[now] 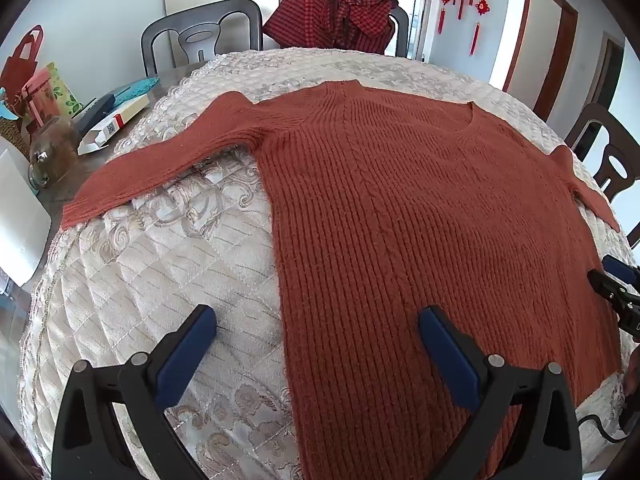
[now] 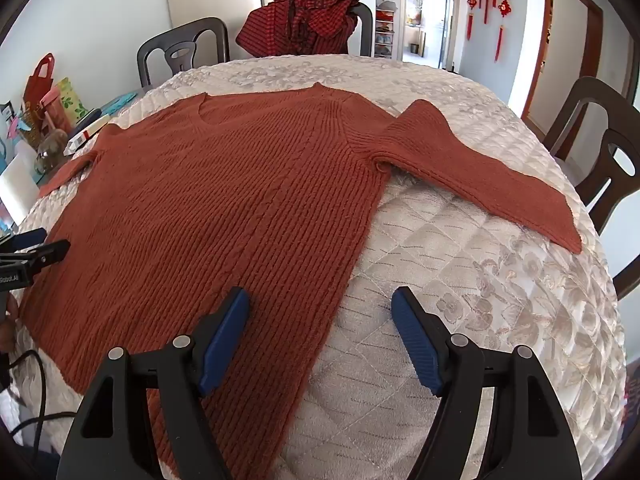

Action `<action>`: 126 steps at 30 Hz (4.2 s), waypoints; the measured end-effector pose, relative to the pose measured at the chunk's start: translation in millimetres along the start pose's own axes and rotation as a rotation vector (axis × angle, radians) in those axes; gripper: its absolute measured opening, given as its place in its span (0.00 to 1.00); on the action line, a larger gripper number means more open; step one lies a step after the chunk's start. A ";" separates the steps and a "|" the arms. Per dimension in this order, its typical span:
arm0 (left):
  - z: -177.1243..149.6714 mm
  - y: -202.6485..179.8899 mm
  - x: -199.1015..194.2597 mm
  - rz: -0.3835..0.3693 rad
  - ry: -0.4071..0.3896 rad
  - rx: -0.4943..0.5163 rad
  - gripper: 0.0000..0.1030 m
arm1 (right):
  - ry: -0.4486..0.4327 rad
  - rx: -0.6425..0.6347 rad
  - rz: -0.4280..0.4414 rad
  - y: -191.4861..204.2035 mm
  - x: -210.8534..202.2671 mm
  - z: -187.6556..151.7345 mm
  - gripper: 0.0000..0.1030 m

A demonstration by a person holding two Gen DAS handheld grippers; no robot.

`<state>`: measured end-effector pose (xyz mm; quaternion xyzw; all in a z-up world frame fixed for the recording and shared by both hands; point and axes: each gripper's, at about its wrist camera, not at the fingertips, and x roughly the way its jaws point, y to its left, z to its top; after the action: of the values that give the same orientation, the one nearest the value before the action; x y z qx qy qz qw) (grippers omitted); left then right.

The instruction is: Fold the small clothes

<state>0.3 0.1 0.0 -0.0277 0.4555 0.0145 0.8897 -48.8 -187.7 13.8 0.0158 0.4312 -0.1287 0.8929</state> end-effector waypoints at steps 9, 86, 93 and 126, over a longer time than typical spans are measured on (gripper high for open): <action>0.2 1.5 -0.2 -0.001 -0.014 -0.001 1.00 | -0.001 0.000 0.000 0.0 0.0 -0.1 0.72; -2.3 0.2 -2.2 0.003 -0.030 0.003 1.00 | -0.004 0.003 0.004 -0.6 1.2 -0.5 0.72; -2.5 0.2 -2.3 0.003 -0.031 0.003 1.00 | -0.004 0.003 0.004 -0.6 1.3 -0.6 0.72; 3.3 6.2 -6.8 0.001 -0.015 0.004 1.00 | -0.004 0.003 0.004 -0.4 1.5 -0.6 0.72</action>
<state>-1.4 6.5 7.2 -0.0254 0.4487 0.0143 0.8932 -48.5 -188.3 12.2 0.0178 0.4290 -0.1275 0.8941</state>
